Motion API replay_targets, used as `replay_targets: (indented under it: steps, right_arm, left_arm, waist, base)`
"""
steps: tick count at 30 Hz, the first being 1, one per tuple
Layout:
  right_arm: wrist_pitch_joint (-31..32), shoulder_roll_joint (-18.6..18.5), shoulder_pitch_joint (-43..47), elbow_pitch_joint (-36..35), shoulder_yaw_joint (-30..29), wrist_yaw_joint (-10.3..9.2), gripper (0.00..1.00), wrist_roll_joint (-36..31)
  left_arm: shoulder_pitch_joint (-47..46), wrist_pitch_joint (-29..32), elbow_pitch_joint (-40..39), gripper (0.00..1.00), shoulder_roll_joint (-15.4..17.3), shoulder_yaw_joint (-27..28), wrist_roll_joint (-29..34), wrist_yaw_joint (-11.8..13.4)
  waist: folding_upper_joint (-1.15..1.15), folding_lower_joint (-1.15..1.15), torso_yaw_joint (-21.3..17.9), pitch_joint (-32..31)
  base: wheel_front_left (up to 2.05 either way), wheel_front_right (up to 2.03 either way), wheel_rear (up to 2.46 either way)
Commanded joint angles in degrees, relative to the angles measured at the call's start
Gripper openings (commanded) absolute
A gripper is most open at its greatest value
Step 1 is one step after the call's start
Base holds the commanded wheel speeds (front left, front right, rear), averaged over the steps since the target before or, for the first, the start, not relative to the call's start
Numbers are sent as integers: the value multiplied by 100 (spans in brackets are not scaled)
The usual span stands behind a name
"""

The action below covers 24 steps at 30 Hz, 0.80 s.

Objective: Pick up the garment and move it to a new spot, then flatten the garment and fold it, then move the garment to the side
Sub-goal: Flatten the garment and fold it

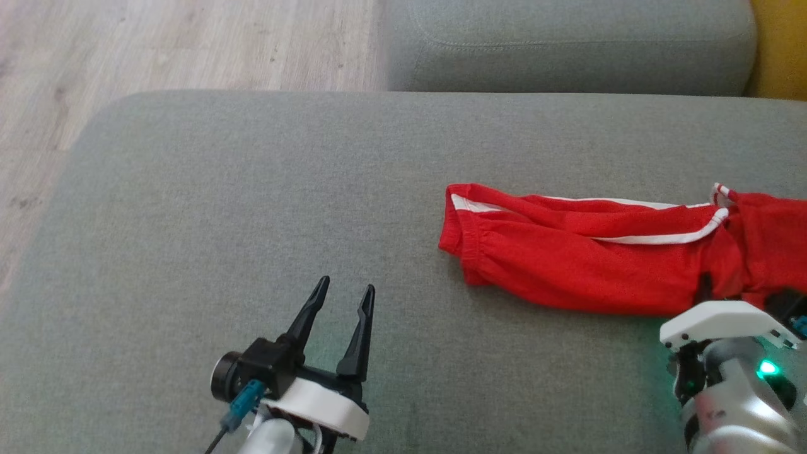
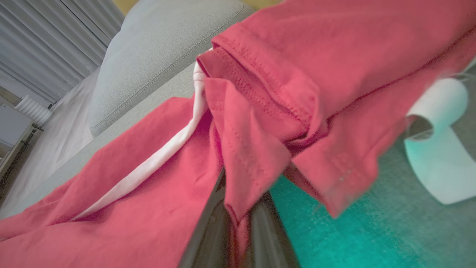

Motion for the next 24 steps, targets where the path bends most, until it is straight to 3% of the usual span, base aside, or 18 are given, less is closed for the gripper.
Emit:
replay_targets:
  steps: [1,8,17,24]
  right_arm:
    - [-87,36,-283,-99,170,-4,0,133]
    - [-121,36,-759,-97,991,-4,0,1033]
    - [-127,37,-561,-1353,3450,-4,0,3424]
    - [-126,37,-271,-2111,5148,-4,0,4466]
  left_arm:
    - [-158,-56,-172,100,13,159,48,-16]
    - [-239,-56,-79,100,15,149,74,-45]
    - [-237,-56,41,100,14,72,43,-59]
    - [-180,-56,74,100,18,37,8,-31]
  waist:
    - [0,0,28,48]
    - [0,0,154,39]
    - [0,0,516,-186]
    - [0,0,896,-253]
  base:
    - [0,0,0]
    - [0,0,0]
    - [0,0,0]
    - [0,0,0]
